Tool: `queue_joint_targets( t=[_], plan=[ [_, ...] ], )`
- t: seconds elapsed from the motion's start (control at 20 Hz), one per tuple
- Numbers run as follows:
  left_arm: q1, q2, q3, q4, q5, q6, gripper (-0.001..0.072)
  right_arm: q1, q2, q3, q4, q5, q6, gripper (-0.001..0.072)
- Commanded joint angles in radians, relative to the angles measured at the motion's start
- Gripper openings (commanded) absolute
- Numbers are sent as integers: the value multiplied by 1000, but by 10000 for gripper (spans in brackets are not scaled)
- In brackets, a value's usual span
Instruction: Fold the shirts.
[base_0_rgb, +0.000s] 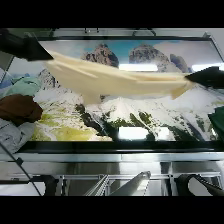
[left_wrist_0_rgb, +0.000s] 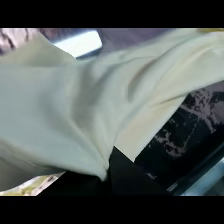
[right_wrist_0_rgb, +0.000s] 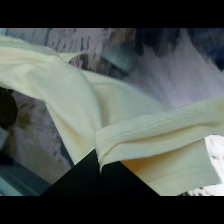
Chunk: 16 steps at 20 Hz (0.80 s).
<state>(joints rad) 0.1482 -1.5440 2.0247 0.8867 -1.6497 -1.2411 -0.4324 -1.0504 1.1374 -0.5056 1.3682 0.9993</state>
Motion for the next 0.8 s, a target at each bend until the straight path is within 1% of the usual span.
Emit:
queue_joint_targets(
  t=[0.0, 0.05, 0.15, 0.25, 0.35, 0.45, 0.55, 0.65, 0.75],
  plan=[
    [65, 260, 39, 4, -50, 35, 22, -109, 272, 13, 107, 11, -37, 16],
    [90, 315, 39, 5, -54, 62, 23, -131, 335, 19, 143, -18, -63, 16],
    [145, 392, 37, 4, -56, 71, 23, -148, 415, 43, 124, -74, -58, 16],
    [172, 423, -11, 2, -68, 85, 23, -145, 417, 44, 119, -78, -32, 16],
    [159, 385, -66, 2, -114, 100, 24, -123, 355, 38, 117, -77, -23, 17],
    [111, 292, -128, 3, -129, 109, 25, -48, 251, 19, 115, -77, -23, 17],
    [47, 158, -185, 3, -122, 125, 26, 58, 114, -20, 84, -89, -23, 17],
    [-3, 10, -219, 5, -125, 152, 28, 147, -37, -66, 18, -130, -16, 17],
    [-29, -146, -238, 13, -124, 166, 28, 203, -204, -118, -27, -206, 3, 17]
  ],
)
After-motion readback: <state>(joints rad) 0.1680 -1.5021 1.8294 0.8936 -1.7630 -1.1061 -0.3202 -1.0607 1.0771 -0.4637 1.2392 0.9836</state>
